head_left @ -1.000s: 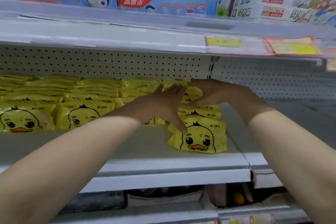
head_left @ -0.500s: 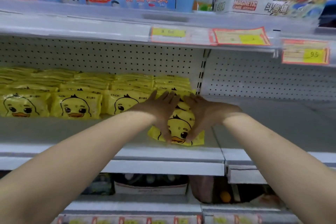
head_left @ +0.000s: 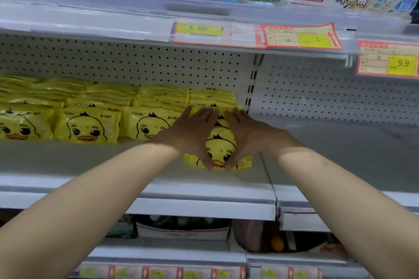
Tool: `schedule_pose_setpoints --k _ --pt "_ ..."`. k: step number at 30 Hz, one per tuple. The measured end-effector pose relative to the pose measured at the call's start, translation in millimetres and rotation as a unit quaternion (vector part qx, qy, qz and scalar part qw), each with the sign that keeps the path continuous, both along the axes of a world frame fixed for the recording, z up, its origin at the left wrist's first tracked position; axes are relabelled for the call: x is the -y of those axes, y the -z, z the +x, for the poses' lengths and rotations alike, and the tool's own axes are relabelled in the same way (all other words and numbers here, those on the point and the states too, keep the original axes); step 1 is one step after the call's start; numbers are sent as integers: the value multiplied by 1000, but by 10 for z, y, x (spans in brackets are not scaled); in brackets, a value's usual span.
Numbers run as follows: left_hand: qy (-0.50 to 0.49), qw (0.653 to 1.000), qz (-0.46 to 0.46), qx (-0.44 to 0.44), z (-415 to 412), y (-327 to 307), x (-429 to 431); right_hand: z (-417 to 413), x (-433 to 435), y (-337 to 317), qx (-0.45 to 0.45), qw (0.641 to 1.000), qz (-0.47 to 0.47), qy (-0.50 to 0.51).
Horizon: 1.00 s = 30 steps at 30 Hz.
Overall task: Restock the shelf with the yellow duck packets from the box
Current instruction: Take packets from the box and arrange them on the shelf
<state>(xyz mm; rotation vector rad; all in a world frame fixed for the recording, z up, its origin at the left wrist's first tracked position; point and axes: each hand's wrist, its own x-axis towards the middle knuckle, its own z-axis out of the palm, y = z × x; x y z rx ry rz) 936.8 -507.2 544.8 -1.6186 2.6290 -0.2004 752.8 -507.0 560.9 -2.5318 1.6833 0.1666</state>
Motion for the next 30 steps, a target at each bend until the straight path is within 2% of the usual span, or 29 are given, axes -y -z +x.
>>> schedule_pose_setpoints --k 9,17,30 --pt "-31 999 -21 -13 -52 18 64 15 150 27 5 999 -35 -11" --pt "-75 995 -58 21 -118 9 214 60 265 49 20 994 -107 -6" --pt "-87 991 -100 14 -137 41 337 50 344 87 54 991 -123 2"
